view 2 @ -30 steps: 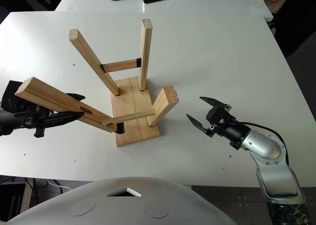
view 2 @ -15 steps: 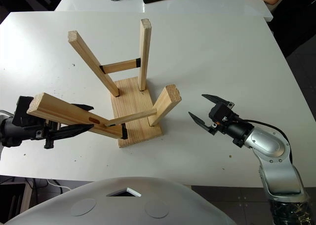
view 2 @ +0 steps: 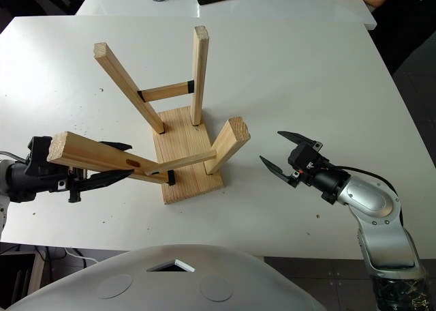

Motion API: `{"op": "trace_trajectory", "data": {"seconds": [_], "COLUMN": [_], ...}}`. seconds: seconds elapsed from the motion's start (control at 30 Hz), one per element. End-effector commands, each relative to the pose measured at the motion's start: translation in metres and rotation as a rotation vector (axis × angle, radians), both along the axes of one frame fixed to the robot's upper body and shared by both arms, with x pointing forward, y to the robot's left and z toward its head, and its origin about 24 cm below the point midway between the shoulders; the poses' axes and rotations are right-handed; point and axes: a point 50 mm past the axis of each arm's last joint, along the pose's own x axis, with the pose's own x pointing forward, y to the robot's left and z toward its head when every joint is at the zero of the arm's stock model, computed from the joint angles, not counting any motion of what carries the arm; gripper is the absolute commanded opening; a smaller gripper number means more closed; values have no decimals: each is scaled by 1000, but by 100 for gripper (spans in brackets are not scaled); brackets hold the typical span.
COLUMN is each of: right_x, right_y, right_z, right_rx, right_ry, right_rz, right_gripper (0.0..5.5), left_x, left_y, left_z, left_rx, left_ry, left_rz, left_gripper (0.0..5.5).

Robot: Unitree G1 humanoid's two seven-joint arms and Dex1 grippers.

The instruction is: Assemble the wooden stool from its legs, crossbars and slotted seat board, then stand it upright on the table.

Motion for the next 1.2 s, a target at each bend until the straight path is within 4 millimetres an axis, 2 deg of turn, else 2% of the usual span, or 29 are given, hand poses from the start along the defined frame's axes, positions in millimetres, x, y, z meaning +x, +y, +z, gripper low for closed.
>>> {"op": "trace_trajectory", "data": {"seconds": [0.03,0.5,0.67,0.83,1.07,1.2], "right_x": [1,-2,-3,-2,-3,-3], "right_y": [0,3,4,5,7,10], "right_z": [2,0,1,2,2,3], "right_rx": [1,4,6,5,3,-9], "right_ry": [-5,-12,-18,-24,-30,-29], "right_rz": [8,0,-3,-2,3,19], "right_gripper": [370,370,370,370,370,370], "left_x": [-1,-8,-2,2,6,11], "left_y": [3,3,6,1,-2,-11], "left_z": [-6,-16,-22,-31,-32,-29], "left_rx": [55,124,199,241,237,253], "left_ry": [-4,57,58,45,31,-2], "left_rz": [-3,-64,-27,-11,8,17], "left_gripper": [211,211,211,211,211,211]}}
